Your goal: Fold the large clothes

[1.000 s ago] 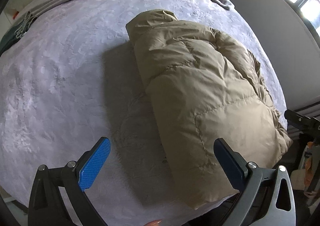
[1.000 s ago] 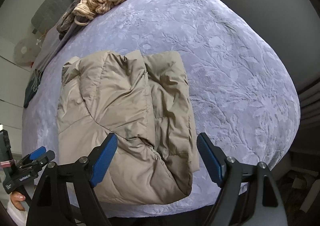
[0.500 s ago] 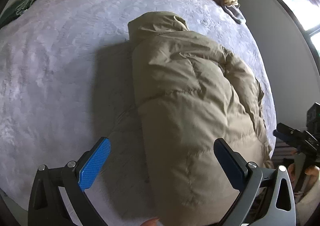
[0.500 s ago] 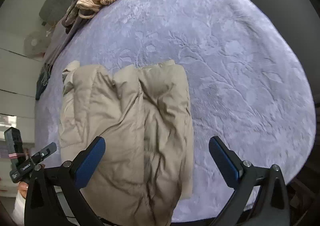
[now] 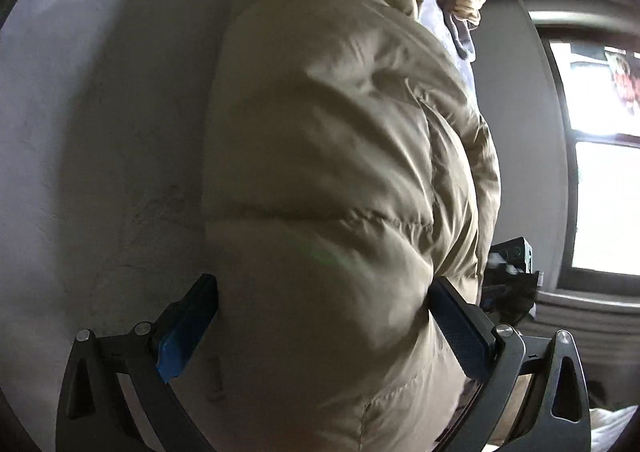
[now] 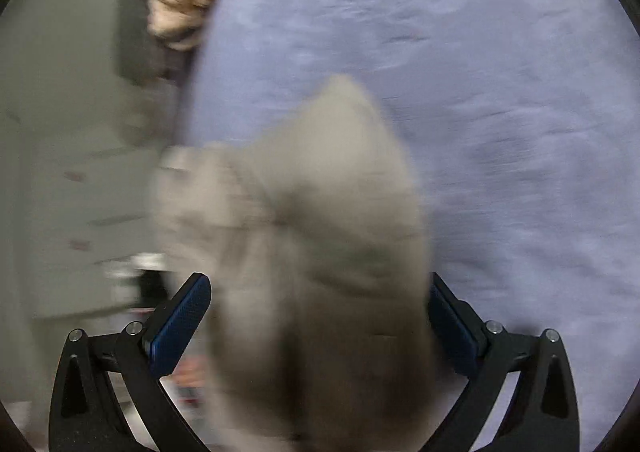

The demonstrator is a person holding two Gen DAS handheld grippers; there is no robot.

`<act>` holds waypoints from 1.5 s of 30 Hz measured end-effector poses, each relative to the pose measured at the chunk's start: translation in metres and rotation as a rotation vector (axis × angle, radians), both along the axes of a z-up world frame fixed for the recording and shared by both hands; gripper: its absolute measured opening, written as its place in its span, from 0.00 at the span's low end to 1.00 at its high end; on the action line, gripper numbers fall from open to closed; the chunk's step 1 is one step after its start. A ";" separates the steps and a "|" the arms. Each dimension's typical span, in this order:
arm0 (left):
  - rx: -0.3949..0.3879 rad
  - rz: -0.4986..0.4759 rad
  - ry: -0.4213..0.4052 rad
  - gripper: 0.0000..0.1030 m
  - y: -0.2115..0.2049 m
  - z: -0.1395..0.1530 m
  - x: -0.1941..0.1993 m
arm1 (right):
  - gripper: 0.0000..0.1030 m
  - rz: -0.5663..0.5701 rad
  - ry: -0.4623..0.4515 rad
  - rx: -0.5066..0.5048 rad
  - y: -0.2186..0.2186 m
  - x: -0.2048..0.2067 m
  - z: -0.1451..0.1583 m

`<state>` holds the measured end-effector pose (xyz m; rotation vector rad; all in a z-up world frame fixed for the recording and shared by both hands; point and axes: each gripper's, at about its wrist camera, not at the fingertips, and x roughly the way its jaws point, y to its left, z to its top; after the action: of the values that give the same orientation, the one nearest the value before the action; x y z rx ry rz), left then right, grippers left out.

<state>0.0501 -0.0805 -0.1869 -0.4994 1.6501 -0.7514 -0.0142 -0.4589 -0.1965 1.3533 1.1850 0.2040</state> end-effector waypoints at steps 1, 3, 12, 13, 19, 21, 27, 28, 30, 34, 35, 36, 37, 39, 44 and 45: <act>0.000 -0.004 -0.003 1.00 -0.002 0.000 0.000 | 1.00 0.009 -0.028 0.033 0.002 0.004 0.002; 0.009 -0.013 -0.017 1.00 -0.008 0.001 0.000 | 1.00 0.099 -0.044 -0.009 0.009 0.015 0.007; -0.026 -0.028 0.031 1.00 -0.028 -0.027 0.006 | 1.00 0.295 0.083 -0.141 0.025 0.064 -0.031; -0.039 -0.027 0.043 1.00 -0.030 -0.031 0.006 | 1.00 0.303 0.078 -0.137 0.029 0.069 -0.032; -0.055 -0.080 -0.010 0.91 -0.044 -0.021 0.010 | 0.91 0.232 0.112 -0.116 0.038 0.074 -0.036; -0.072 -0.100 -0.025 0.82 -0.045 -0.012 0.013 | 0.69 0.162 0.120 -0.093 0.037 0.069 -0.029; -0.136 -0.149 -0.112 0.71 -0.037 0.040 0.037 | 0.40 0.122 0.034 -0.132 0.059 0.080 0.022; -0.146 -0.144 -0.141 0.71 -0.032 0.052 0.046 | 0.40 0.126 0.010 -0.138 0.065 0.091 0.033; -0.162 -0.120 -0.192 0.71 -0.020 0.075 0.069 | 0.40 0.130 -0.034 -0.137 0.068 0.115 0.048; -0.161 -0.071 -0.285 0.71 -0.001 0.101 0.120 | 0.40 0.167 -0.117 -0.157 0.087 0.187 0.069; -0.153 -0.060 -0.303 0.71 0.003 0.104 0.137 | 0.40 0.176 -0.135 -0.158 0.091 0.212 0.071; -0.141 -0.043 -0.325 0.71 0.006 0.106 0.157 | 0.40 0.180 -0.143 -0.156 0.093 0.228 0.070; -0.132 -0.036 -0.340 0.71 0.007 0.106 0.171 | 0.40 0.187 -0.149 -0.159 0.096 0.249 0.068; -0.097 -0.021 -0.382 0.72 0.007 0.104 0.207 | 0.39 0.196 -0.156 -0.176 0.102 0.290 0.060; 0.052 0.035 -0.427 0.75 -0.001 0.068 0.280 | 0.39 0.186 -0.125 -0.214 0.105 0.370 0.017; 0.083 0.045 -0.428 0.75 -0.002 0.063 0.290 | 0.39 0.187 -0.114 -0.227 0.111 0.379 0.007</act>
<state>0.3399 -0.0823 -0.1237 -0.2899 1.2611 -0.6977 0.3645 -0.3483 -0.1892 1.0211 1.1996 0.2683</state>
